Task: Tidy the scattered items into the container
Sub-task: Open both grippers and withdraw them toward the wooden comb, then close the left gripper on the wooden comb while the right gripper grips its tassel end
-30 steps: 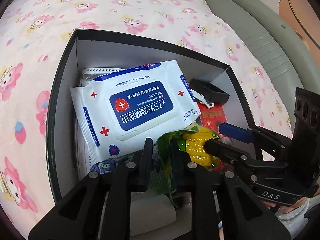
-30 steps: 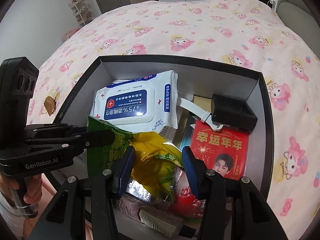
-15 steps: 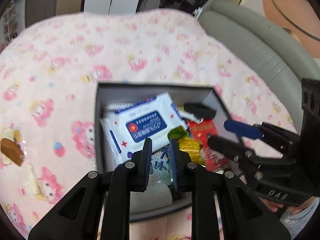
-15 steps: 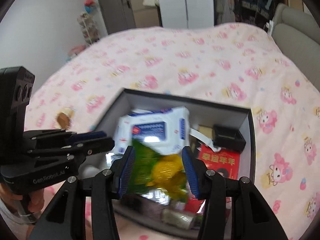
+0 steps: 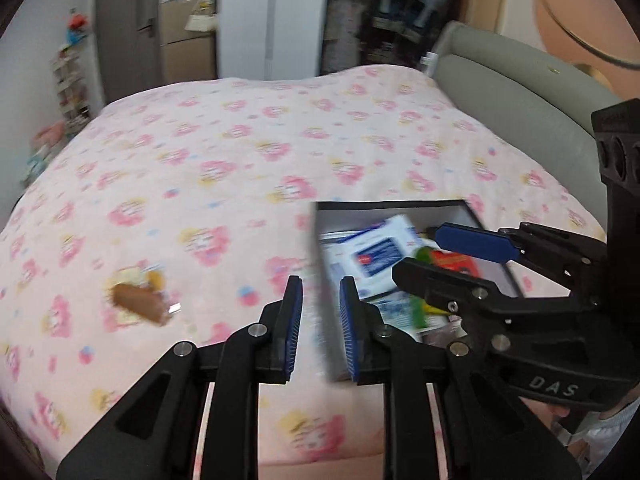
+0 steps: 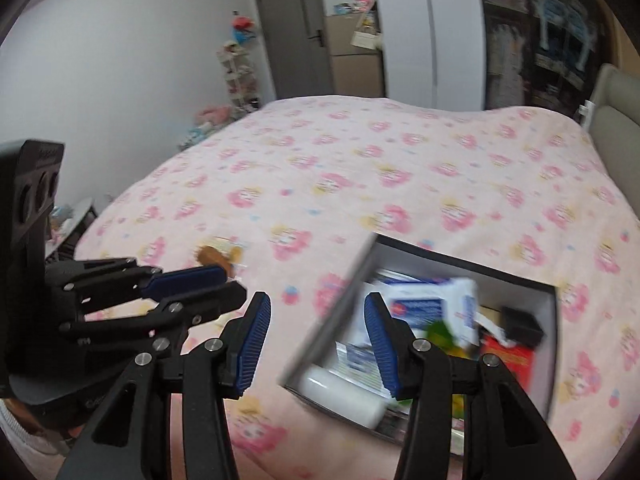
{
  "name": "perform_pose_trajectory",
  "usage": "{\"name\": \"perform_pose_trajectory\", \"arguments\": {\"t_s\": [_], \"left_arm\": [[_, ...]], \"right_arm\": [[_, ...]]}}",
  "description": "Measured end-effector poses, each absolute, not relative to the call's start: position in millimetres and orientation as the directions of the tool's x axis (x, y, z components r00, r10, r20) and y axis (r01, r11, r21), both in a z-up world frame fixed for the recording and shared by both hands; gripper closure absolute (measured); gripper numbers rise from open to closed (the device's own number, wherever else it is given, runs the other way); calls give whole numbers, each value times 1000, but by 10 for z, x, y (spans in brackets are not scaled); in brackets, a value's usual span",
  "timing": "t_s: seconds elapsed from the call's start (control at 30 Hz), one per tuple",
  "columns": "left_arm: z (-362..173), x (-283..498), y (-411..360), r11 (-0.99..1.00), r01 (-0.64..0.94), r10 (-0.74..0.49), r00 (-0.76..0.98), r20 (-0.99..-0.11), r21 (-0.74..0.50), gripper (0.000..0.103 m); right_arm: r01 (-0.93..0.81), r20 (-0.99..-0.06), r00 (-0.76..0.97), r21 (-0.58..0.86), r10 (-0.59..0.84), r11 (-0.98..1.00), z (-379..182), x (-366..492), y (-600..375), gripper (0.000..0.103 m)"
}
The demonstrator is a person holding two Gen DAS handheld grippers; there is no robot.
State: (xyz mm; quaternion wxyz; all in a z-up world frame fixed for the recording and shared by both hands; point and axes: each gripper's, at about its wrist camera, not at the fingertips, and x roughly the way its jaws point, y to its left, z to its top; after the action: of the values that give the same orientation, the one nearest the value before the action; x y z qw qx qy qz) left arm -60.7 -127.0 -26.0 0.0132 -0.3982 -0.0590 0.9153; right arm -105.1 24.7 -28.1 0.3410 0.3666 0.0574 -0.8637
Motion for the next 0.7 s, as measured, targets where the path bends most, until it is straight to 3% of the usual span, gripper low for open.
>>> {"name": "perform_pose_trajectory", "arguments": {"t_s": [0.2, 0.3, 0.5, 0.7], "left_arm": [[-908, -654, -2473, -856, 371, 84, -589, -804, -361, 79], [-1272, -750, -2966, -761, 500, 96, -544, -834, -414, 79], [-1911, -1150, -3334, -652, 609, 178, -456, -872, -452, 79], [-2196, -1274, -3278, -625, 635, 204, -430, -880, -455, 79]], "right_arm": [[640, -749, -351, 246, -562, -728, -787, -1227, -683, 58], [649, -796, -292, 242, -529, -722, -1063, -1291, -1128, 58], [638, -878, -186, 233, -440, -734, -1735, -1518, -1709, 58], [605, -911, -50, 298, -408, -739, -2389, -1600, -1941, 58]]}}
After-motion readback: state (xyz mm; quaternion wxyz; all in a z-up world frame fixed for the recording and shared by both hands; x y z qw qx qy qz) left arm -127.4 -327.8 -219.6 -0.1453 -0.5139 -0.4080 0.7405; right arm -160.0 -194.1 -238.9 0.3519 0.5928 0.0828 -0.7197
